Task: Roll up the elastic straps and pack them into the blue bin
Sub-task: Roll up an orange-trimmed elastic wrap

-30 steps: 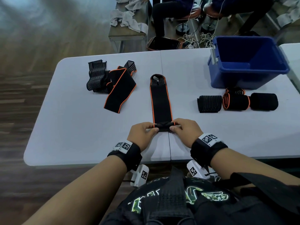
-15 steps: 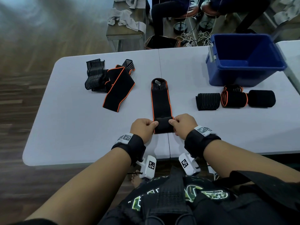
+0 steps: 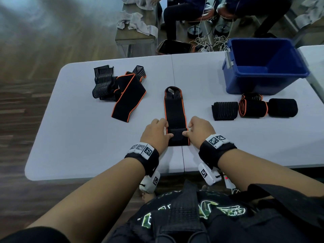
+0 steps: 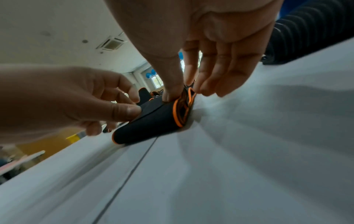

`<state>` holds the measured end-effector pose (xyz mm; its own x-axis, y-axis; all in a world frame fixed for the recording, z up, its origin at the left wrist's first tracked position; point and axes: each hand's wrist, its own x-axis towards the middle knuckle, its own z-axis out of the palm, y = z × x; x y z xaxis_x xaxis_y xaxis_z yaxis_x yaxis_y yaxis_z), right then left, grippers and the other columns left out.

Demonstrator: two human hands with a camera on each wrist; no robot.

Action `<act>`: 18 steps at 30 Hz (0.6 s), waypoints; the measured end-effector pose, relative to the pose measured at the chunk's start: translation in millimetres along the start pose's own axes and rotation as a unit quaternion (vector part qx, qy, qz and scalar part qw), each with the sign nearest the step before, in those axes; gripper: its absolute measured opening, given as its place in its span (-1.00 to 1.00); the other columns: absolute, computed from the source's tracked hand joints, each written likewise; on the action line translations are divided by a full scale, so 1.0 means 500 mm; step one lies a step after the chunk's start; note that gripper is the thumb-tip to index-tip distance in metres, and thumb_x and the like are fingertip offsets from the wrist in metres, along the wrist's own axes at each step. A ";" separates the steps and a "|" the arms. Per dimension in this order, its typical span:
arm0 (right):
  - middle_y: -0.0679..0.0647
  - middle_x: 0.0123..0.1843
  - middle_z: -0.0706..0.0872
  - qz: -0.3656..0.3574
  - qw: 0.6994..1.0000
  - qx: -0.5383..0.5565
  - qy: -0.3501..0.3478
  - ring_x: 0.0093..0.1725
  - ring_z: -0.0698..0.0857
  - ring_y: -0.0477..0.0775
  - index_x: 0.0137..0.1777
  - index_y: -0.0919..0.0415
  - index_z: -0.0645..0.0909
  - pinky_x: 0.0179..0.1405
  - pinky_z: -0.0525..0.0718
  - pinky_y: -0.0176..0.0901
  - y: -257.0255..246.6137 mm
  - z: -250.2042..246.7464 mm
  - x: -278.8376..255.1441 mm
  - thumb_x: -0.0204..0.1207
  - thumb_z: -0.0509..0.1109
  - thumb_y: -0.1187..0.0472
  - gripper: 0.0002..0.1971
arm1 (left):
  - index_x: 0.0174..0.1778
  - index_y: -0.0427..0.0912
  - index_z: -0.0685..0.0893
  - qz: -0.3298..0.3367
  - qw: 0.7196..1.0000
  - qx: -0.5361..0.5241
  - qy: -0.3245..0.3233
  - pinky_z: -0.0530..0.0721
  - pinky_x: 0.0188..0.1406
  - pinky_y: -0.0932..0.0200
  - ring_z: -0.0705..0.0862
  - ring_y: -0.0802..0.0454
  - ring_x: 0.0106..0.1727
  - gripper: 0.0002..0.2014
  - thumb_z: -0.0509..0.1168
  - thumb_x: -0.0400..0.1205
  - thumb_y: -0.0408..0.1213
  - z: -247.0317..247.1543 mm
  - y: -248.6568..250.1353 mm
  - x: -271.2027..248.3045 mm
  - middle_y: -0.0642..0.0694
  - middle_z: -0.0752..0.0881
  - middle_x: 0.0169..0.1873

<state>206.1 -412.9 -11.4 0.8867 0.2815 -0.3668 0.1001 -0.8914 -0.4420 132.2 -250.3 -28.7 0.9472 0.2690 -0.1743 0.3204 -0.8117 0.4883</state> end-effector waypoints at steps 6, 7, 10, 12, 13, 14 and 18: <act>0.12 0.04 0.57 -0.124 0.985 -0.123 0.002 -0.08 0.66 0.22 0.03 0.22 0.67 -0.03 0.70 0.06 0.004 0.022 0.013 0.64 0.32 0.17 -0.85 | 0.21 -0.07 0.78 0.081 0.992 0.100 -0.016 0.67 0.10 -0.06 0.52 -0.12 0.12 -0.76 0.29 0.73 -0.09 0.010 -0.014 0.006 -0.08 0.59 0.12; 0.15 0.04 0.58 -0.136 0.980 -0.145 0.001 -0.11 0.67 0.24 0.01 0.25 0.68 -0.06 0.71 0.09 0.007 0.025 0.014 0.65 0.29 0.21 -0.84 | 0.25 -0.06 0.77 0.089 0.989 0.116 -0.020 0.68 0.05 -0.06 0.52 -0.13 0.09 -0.76 0.28 0.74 -0.14 0.011 -0.019 0.002 -0.09 0.59 0.10; 0.14 0.04 0.56 -0.168 0.967 -0.190 -0.019 -0.08 0.67 0.26 -0.05 0.25 0.68 -0.07 0.70 0.11 0.012 0.025 0.010 0.66 0.25 0.25 -0.82 | 0.34 0.01 0.66 0.104 0.979 0.170 -0.051 0.65 -0.10 0.01 0.48 -0.11 0.04 -0.61 0.30 0.60 -0.36 0.015 -0.031 -0.012 -0.07 0.52 0.09; 0.08 0.13 0.56 -0.181 0.962 -0.202 -0.039 0.02 0.64 0.23 0.05 0.15 0.68 0.00 0.67 0.11 0.013 0.019 0.003 0.72 0.20 0.05 -0.74 | 0.47 0.01 0.52 0.110 0.972 0.194 -0.069 0.56 -0.13 0.05 0.46 -0.12 0.08 -0.48 0.30 0.55 -0.36 0.018 -0.032 -0.017 -0.08 0.51 0.15; 0.05 0.19 0.56 -0.182 0.959 -0.210 -0.046 0.08 0.62 0.21 0.13 0.10 0.67 0.04 0.65 0.11 0.013 0.013 0.000 0.69 0.20 -0.10 -0.67 | 0.53 0.01 0.46 0.112 0.970 0.202 -0.072 0.56 -0.12 0.05 0.47 -0.12 0.10 -0.44 0.30 0.57 -0.33 0.019 -0.032 -0.018 -0.09 0.51 0.17; 0.00 0.24 0.56 -0.183 0.956 -0.221 -0.054 0.13 0.60 0.19 0.20 0.07 0.66 0.08 0.62 0.11 0.013 0.008 -0.002 0.63 0.23 -0.22 -0.58 | 0.55 0.01 0.43 0.111 0.970 0.205 -0.072 0.58 -0.10 0.03 0.48 -0.12 0.10 -0.44 0.31 0.59 -0.28 0.021 -0.030 -0.018 -0.10 0.52 0.17; -0.02 0.38 0.51 -0.174 0.954 -0.234 -0.072 0.27 0.51 0.16 0.39 0.04 0.57 0.21 0.57 0.13 0.016 0.003 0.000 0.46 0.39 -0.30 -0.40 | 0.56 0.09 0.43 0.076 0.984 0.145 -0.068 0.69 0.03 -0.11 0.51 -0.15 0.12 -0.50 0.31 0.68 -0.05 0.029 -0.032 -0.014 -0.10 0.52 0.09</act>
<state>206.4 -419.6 -16.0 0.6952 0.6044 -0.3891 0.5968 -0.7870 -0.1563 120.3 -246.5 -47.7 0.9679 0.0767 -0.2394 0.1391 -0.9567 0.2558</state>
